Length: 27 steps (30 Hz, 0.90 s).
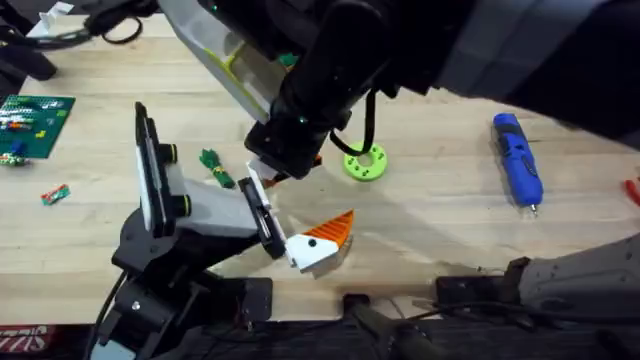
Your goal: Pick up the gripper from the table and insert it into the empty holder that is missing its gripper. Then pick up a screw, insert it into the mounting hole, and use the screwdriver to tighten it. Finally, clean up the table by picking up the vegetable and placing it into the bucket.
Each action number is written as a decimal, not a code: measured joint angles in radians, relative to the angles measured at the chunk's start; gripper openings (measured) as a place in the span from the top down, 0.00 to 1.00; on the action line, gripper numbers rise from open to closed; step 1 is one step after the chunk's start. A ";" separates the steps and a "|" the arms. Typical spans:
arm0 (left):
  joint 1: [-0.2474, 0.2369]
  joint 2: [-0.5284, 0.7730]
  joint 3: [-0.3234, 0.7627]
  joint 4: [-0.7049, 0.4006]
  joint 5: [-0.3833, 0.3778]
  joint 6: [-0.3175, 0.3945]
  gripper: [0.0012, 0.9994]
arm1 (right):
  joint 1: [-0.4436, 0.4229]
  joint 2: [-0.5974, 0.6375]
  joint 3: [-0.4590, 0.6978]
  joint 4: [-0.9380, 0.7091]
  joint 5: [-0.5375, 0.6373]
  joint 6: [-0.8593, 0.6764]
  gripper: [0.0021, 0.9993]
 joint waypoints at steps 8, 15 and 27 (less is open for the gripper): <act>0.000 0.000 0.000 -0.001 -0.003 -0.006 0.02 | -0.001 0.009 0.004 0.003 0.000 -0.005 1.00; 0.000 0.000 0.000 -0.001 -0.003 -0.008 0.02 | -0.001 0.009 0.005 0.001 0.000 -0.016 1.00; 0.000 0.000 0.000 0.000 -0.004 -0.005 0.02 | 0.001 0.009 0.005 -0.003 -0.023 -0.019 0.76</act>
